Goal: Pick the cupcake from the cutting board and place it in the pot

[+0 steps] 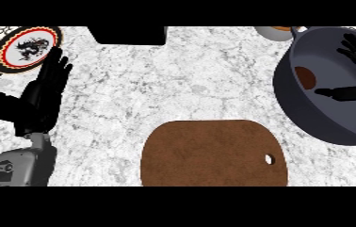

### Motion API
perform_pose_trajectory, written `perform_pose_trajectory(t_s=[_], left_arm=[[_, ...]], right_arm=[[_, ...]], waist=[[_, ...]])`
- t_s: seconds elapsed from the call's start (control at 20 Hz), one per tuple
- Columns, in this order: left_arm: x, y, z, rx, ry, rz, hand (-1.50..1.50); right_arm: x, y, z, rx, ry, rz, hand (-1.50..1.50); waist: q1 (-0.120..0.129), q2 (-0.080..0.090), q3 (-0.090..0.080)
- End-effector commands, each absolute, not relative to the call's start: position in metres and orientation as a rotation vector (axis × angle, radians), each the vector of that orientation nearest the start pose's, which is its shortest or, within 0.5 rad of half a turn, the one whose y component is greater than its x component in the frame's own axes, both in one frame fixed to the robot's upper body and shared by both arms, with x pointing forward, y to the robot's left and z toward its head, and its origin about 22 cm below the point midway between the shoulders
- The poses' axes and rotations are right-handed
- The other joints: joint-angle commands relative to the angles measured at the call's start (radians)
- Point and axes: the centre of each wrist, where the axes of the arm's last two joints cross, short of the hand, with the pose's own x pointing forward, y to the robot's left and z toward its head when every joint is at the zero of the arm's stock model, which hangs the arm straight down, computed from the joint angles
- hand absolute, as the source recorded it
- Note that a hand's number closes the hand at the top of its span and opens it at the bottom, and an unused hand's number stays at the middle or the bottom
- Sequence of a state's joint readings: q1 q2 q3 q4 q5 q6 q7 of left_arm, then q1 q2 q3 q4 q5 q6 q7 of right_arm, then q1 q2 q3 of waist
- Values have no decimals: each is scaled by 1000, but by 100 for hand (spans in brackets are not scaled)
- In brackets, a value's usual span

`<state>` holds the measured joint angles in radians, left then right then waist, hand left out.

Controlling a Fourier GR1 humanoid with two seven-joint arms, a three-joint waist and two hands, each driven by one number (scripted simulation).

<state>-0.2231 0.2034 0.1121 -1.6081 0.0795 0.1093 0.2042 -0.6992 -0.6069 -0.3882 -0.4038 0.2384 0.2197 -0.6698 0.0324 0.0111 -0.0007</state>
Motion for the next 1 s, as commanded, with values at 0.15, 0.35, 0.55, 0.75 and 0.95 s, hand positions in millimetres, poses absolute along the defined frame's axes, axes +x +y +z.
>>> perform_pose_trajectory(t_s=[0.15, 0.35, 0.55, 0.75, 0.95], left_arm=[[300, 274, 96, 167, -1629, 42, 0], [291, 263, 91, 176, -1636, 41, 0], [289, 268, 87, 155, -1622, 39, 0], [286, 261, 73, 147, -1646, 49, 0], [288, 269, 76, 164, -1633, 55, 0]], right_arm=[[335, -502, 82, -310, -1803, 124, -150], [299, -543, 92, -269, -1796, 126, -150], [274, -559, 83, -276, -1768, 109, -150], [262, -576, 106, -261, -1783, 135, -150], [245, -587, 106, -264, -1788, 124, -150]], waist=[[4, 6, 5], [7, 6, 6], [4, 5, 7], [5, 8, 8], [0, 10, 10]])
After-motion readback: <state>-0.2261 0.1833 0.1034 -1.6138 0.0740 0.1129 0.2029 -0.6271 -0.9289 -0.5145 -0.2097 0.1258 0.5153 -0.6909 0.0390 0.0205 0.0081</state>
